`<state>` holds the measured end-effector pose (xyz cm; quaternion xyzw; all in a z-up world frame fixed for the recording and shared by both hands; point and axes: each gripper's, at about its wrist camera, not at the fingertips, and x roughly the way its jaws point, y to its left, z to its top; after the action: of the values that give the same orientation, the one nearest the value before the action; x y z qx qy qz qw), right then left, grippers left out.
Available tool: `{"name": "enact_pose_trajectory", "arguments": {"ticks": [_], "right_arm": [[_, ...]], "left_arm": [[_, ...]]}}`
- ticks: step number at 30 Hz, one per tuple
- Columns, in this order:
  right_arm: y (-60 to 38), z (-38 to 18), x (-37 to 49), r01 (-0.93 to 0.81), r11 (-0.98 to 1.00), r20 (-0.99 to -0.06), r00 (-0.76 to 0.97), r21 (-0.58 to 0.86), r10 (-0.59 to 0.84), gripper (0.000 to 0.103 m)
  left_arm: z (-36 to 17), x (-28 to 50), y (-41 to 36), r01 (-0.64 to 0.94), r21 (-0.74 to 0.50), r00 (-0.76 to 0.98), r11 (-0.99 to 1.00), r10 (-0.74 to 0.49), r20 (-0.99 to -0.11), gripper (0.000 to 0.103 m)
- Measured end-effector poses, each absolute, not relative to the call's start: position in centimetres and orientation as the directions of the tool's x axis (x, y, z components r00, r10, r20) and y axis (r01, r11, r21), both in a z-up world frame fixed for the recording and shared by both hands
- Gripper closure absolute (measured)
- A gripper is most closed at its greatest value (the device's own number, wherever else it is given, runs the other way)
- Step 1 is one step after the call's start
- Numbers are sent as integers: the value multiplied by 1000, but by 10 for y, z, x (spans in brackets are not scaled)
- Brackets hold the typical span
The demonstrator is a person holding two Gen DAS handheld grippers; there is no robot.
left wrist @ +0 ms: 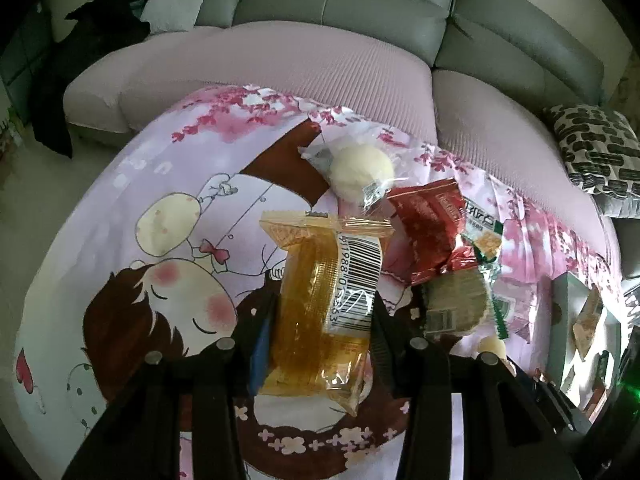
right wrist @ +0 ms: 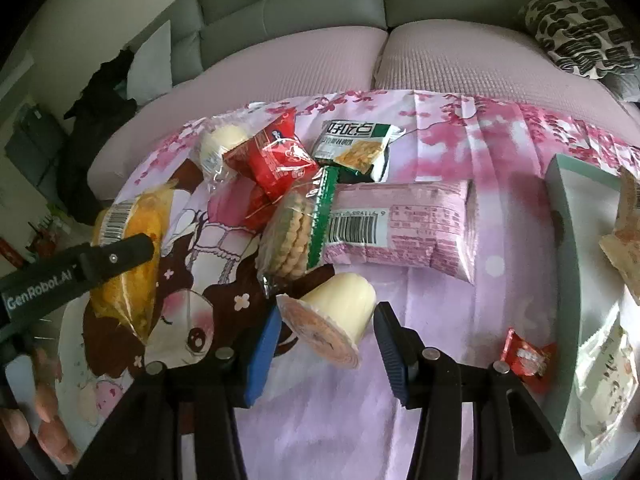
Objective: Organize snacks
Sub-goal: 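Grasp the yellow translucent jelly bag with left tool while right tool grasps white cup cake, then carry both snacks over the tray and open both tools to drop them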
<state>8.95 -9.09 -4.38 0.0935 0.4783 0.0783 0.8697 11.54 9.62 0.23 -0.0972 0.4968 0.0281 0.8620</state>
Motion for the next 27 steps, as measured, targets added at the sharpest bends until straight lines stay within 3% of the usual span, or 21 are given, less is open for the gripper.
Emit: {"name": "enact_pose_trajectory", "arguments": {"ticks": [14, 27], "right_arm": [[-135, 19, 55, 41, 967, -749, 641, 253, 169, 52], [-235, 42, 28, 291, 919, -743, 669, 267, 4, 52]], "left_arm": [[46, 106, 64, -45, -166, 592, 985, -107, -799, 58], [68, 92, -45, 248, -199, 574, 948, -309, -758, 58]]}}
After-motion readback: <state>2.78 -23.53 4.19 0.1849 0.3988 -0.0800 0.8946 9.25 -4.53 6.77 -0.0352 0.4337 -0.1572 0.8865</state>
